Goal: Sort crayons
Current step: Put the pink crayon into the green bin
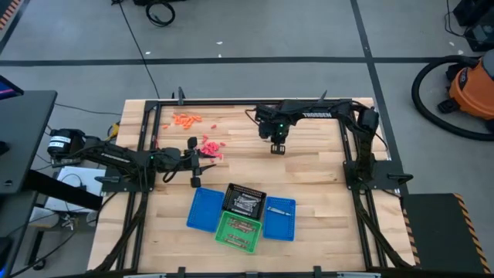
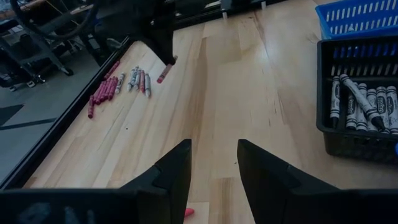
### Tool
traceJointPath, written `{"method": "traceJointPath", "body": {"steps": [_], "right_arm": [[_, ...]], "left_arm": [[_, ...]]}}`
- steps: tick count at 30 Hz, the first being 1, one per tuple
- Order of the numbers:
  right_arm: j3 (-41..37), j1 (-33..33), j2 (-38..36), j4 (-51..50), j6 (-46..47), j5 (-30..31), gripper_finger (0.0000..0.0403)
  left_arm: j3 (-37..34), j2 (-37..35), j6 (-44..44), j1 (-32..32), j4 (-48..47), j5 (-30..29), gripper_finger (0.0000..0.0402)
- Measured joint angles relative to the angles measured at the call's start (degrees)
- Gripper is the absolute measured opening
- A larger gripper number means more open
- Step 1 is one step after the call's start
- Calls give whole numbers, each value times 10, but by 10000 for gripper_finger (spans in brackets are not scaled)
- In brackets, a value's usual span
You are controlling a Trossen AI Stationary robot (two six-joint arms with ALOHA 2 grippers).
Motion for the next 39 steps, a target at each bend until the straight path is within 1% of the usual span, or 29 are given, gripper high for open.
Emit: {"method": "traceJointPath", "body": {"steps": [13, 19, 24, 33, 39], "right_arm": [[68, 94, -1, -25, 68, -1, 13], [94, 136, -1, -27, 119, -2, 13], [112, 176, -1, -20, 164, -37, 13], [113, 254, -2, 64, 256, -100, 13], [113, 303, 2, 120, 318, -101, 13]], "left_arm": [[0, 0, -1, 0, -4, 0, 141], [0, 0, -6, 0, -4, 0, 141], [0, 0, -10, 0, -4, 0, 141], [0, 0, -26, -2, -4, 0, 141], [0, 0, -31, -2, -3, 0, 141]]}}
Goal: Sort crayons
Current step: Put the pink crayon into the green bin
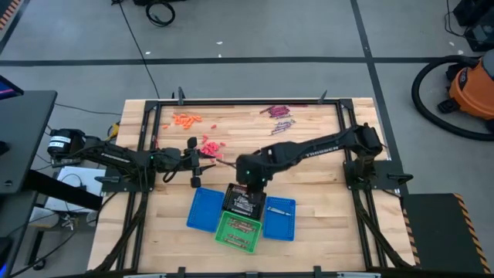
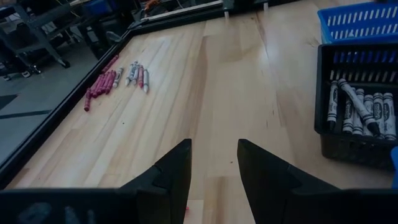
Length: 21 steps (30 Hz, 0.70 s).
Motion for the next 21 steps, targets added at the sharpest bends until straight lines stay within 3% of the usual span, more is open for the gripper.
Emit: {"method": "traceJointPath", "body": {"steps": [6, 21], "right_arm": [[0, 40, 11, 39, 46, 18, 13], [-1, 106, 90, 130, 158, -2, 14]], "left_arm": [[0, 0, -11, 0, 4, 0, 141], [0, 0, -14, 0, 7, 0, 141]]}}
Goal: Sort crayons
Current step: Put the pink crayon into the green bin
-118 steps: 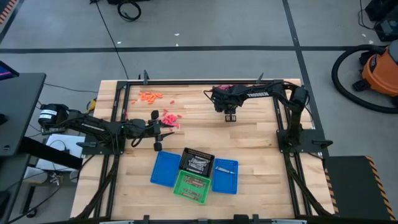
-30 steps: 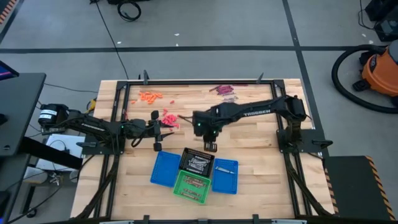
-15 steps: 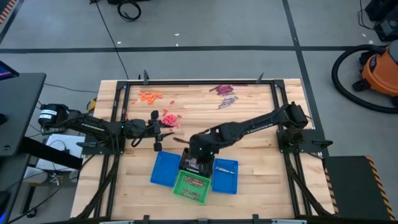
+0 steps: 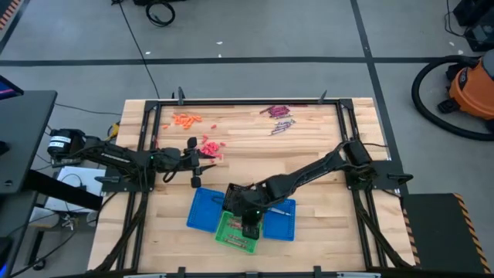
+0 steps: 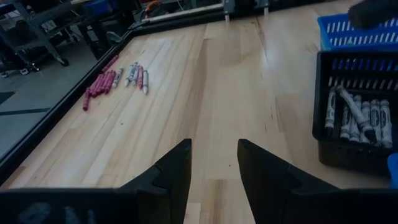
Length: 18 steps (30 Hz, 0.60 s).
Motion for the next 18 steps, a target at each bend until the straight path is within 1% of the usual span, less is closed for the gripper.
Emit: {"method": "traceJointPath", "body": {"steps": [6, 12, 18], "right_arm": [[1, 12, 32, 28, 25, -7, 14], [2, 18, 42, 30, 26, -15, 15], [2, 18, 43, 31, 27, -13, 32]], "left_arm": [[0, 0, -2, 0, 4, 0, 141], [0, 0, -2, 0, 6, 0, 141], [0, 0, -2, 0, 6, 0, 141]]}}
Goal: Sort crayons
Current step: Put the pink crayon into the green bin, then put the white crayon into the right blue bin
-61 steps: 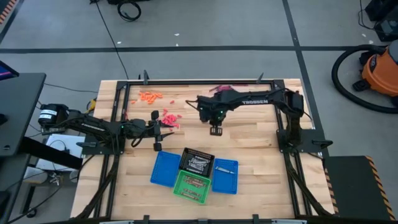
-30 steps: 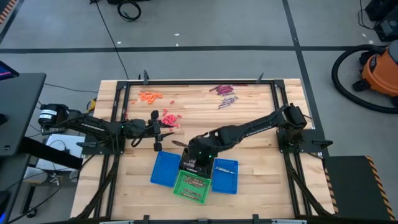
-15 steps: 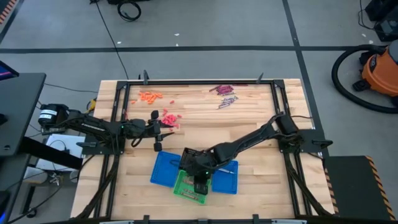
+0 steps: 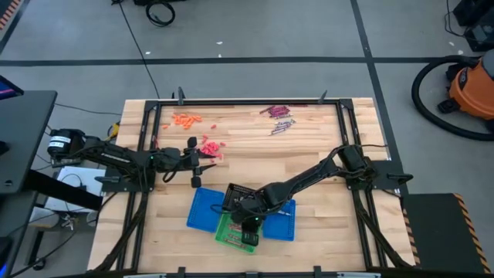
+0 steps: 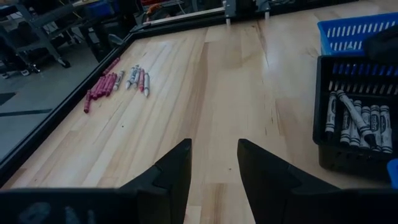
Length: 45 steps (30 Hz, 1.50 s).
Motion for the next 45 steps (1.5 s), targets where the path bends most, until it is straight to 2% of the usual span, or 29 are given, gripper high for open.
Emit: {"method": "traceJointPath", "body": {"steps": [8, 13, 16, 20, 29, 32, 36, 38, 45], "right_arm": [[0, -3, 0, 0, -2, -19, 67], [0, -16, -3, -5, -12, -64, 74], [0, -28, -20, -30, -32, -61, 74], [0, -43, -47, -76, -77, 1, 73], [0, -91, -71, -153, -168, 87, 73], [0, -108, -72, -184, -200, 165, 73], [0, -130, -72, -217, -240, 311, 73], [0, -142, -72, -236, -265, 356, 73], [0, -206, -72, -273, -341, 368, 73]], "left_arm": [[0, 0, 0, 0, 0, 0, 141], [0, 0, 0, 0, 0, 0, 141], [0, 0, 0, 0, 0, 0, 141], [0, 0, 0, 0, -1, 0, 141], [0, 0, 0, 0, 0, 0, 141], [0, 0, 2, 0, 0, 0, 141], [0, 0, 11, 0, 0, 0, 141], [0, 0, 11, 0, 0, 0, 141], [0, 0, 11, 0, -1, 0, 141]]}}
